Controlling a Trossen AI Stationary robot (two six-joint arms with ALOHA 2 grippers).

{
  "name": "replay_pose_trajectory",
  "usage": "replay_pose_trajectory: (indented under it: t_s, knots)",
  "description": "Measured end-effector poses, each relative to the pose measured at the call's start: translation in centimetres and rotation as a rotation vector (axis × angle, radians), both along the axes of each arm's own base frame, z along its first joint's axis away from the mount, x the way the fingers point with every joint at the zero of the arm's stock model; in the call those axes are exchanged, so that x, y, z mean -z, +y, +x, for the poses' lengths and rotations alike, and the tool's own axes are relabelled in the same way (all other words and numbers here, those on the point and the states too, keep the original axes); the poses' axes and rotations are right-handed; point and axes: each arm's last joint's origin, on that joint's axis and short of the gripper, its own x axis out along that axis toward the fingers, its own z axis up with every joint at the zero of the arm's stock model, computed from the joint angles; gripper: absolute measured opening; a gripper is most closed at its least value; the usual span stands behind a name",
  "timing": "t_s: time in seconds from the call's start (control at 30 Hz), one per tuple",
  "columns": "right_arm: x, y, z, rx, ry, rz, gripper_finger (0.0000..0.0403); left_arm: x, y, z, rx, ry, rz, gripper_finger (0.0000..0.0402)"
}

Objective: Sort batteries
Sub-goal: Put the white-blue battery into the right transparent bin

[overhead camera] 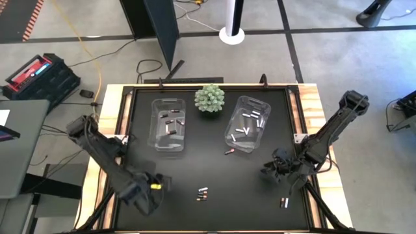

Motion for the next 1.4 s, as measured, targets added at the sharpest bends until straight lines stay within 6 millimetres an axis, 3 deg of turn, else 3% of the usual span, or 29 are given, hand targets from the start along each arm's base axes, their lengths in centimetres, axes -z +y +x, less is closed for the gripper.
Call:
replay_pose_trajectory:
  t_s: [0.37,0.7,1.1,1.4]
  knots:
    - [0.1,-0.1,-0.2,-0.005,0.014,-0.016,0.0201,4.3,-4.2,-0.7,0.066,0.227,-0.123,0.0091]
    - [0.1,-0.1,-0.2,-0.005,0.015,-0.016,0.0201,8.0,-7.1,-0.1,0.099,0.254,-0.209,0.0091]
    - [0.1,-0.1,-0.2,-0.005,0.016,-0.017,0.0201,8.1,-7.5,-0.2,0.108,0.259,-0.207,0.0091]
    - [0.2,-0.2,-0.3,-0.003,0.027,-0.032,0.0201,8.1,-7.8,0.2,0.243,0.256,-0.203,0.0091]
